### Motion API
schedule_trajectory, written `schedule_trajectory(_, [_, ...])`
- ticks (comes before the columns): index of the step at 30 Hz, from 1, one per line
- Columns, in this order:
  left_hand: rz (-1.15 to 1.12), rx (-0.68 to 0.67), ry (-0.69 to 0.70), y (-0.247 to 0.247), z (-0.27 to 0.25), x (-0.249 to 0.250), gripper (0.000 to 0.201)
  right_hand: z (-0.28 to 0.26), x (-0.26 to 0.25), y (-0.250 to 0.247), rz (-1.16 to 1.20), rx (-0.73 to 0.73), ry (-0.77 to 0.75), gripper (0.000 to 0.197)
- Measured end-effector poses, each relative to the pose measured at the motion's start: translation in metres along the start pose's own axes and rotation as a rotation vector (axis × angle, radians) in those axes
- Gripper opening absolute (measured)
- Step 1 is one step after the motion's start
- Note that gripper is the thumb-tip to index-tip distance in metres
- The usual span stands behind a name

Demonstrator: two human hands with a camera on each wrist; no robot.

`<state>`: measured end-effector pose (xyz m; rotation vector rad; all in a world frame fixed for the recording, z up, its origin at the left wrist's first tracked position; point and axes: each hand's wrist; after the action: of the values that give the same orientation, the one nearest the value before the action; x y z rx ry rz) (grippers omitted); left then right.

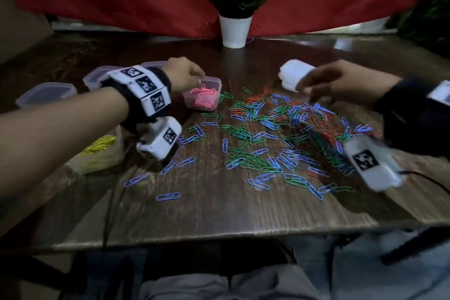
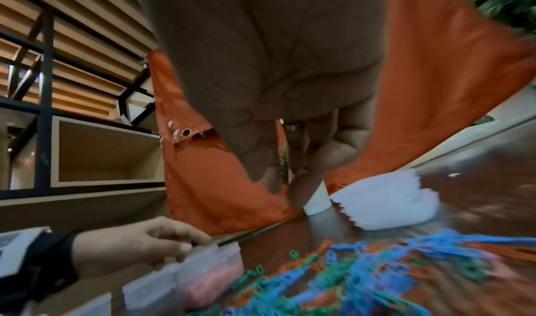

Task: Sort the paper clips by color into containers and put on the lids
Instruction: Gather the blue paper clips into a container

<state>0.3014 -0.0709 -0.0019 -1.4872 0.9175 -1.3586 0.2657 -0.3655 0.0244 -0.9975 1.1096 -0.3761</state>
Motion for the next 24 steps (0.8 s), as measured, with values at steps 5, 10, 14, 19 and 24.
schedule_trajectory(5, [0.178,-0.006,0.115,-0.007,-0.041,-0.034,0.045,-0.030,0.000,0.014,-0.342,-0.227,0.049,0.022])
schedule_trajectory(10, [0.500,-0.224,0.197,0.024,-0.059,-0.021,0.064,-0.004,-0.031,0.045,-0.524,-0.437,-0.055,0.038])
schedule_trajectory(14, [0.613,-0.228,0.056,0.029,-0.036,0.011,0.052,0.005,-0.042,0.038,-0.464,-0.359,-0.027,0.040])
schedule_trajectory(19, [0.420,-0.176,0.035,0.006,-0.018,0.007,0.053,-0.006,-0.037,0.034,-0.415,-0.320,-0.033,0.039])
schedule_trajectory(24, [0.211,-0.314,-0.017,-0.021,-0.086,-0.027,0.049,-0.011,-0.059,0.053,-0.399,-0.395,-0.168,0.037])
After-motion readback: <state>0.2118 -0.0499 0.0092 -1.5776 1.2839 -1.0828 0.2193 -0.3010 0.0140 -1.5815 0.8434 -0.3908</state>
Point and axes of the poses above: each hand's wrist, its own z-axis towards the middle knuckle, its own y-axis out of the palm, x = y × z, and after that the axes turned 12 degrees about -y, right-handed
